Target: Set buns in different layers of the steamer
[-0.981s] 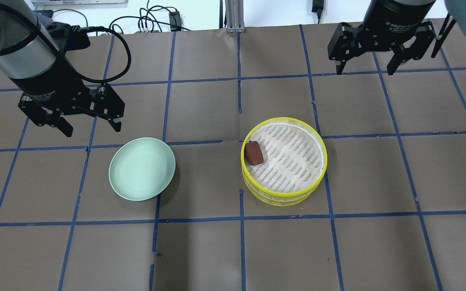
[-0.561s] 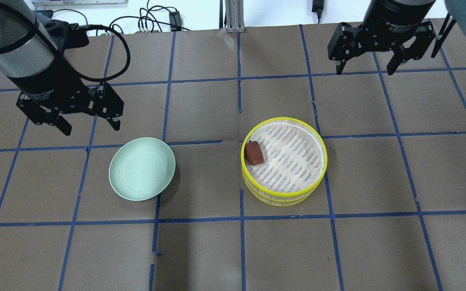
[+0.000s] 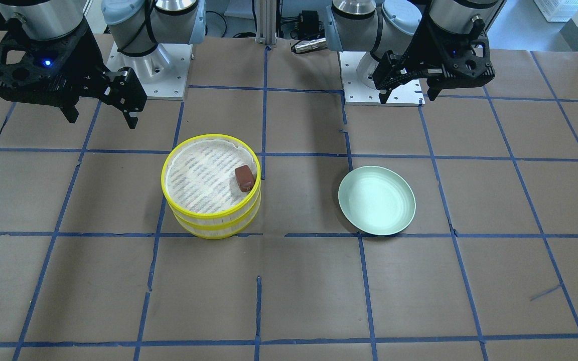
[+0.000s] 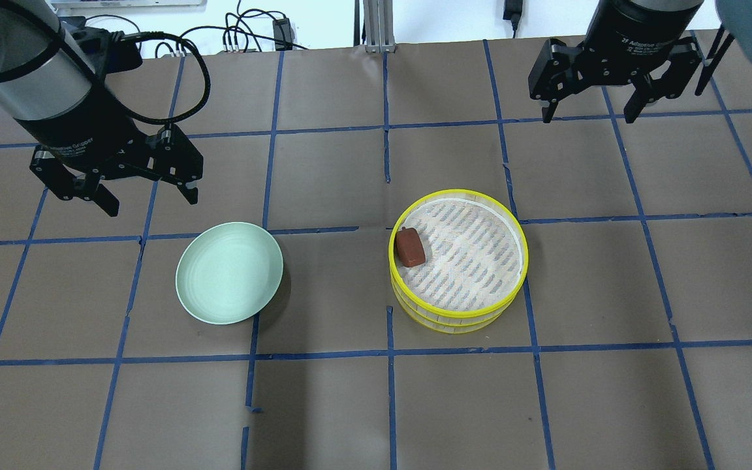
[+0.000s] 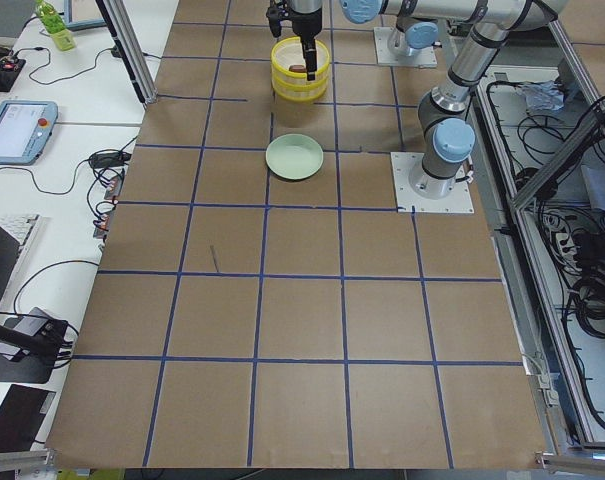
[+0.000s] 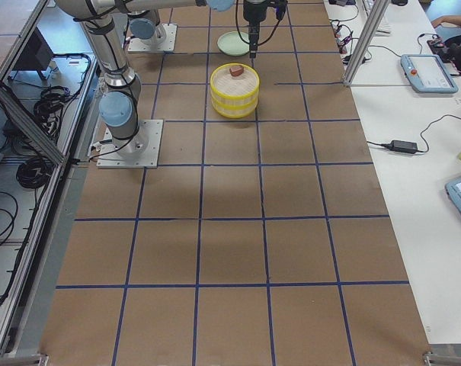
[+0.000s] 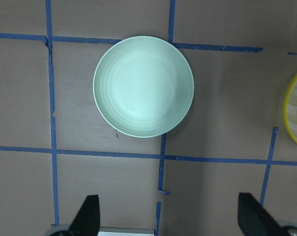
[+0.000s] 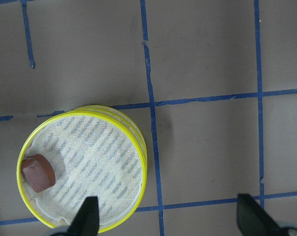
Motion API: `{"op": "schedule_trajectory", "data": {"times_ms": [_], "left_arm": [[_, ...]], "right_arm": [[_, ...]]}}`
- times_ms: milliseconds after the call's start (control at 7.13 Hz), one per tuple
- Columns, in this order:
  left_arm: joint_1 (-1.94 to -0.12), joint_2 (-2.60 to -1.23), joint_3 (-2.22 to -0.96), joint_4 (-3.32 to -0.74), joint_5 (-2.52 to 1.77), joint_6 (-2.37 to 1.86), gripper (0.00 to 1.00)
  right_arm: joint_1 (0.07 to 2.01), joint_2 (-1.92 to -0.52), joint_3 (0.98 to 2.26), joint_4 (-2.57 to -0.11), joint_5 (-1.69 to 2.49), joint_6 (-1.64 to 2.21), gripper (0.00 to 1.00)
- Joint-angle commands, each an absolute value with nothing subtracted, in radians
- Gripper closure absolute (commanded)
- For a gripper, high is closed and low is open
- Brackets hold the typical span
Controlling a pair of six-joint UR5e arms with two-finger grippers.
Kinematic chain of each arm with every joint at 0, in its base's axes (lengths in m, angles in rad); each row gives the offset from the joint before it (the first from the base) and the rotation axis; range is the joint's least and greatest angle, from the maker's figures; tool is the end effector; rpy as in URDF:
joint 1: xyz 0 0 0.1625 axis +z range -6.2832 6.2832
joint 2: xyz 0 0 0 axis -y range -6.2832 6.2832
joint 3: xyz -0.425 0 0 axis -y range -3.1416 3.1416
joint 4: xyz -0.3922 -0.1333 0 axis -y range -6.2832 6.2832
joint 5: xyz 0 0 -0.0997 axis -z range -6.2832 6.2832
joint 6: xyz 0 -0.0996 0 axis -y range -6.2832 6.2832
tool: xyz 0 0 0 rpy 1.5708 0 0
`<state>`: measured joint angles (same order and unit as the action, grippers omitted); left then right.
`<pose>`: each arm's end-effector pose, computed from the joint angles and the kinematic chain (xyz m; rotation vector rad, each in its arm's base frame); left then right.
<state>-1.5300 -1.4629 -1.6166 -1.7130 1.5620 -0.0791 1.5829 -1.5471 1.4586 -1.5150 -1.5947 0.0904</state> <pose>-0.1162 -0.4422 0.5021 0.1882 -3.1262 -0.1257 0.1370 -0.5020 0.5258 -0.1227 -3.1165 0.0529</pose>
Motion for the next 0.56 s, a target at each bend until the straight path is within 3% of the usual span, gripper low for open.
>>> {"op": "schedule_trajectory", "data": {"times_ms": [0,421], "left_arm": [[-1.532,-1.466,-1.612,-1.71,1.56,-0.068,0.0],[-1.532,-1.462,-1.608,-1.713,1.566,-0.034,0.0]], "right_arm": [[1.583,-1.555,1.468,-1.516,-1.595,0.089,0.0],[1.583,-1.555,1.47,-1.516,-1.594,0.089,0.0]]}}
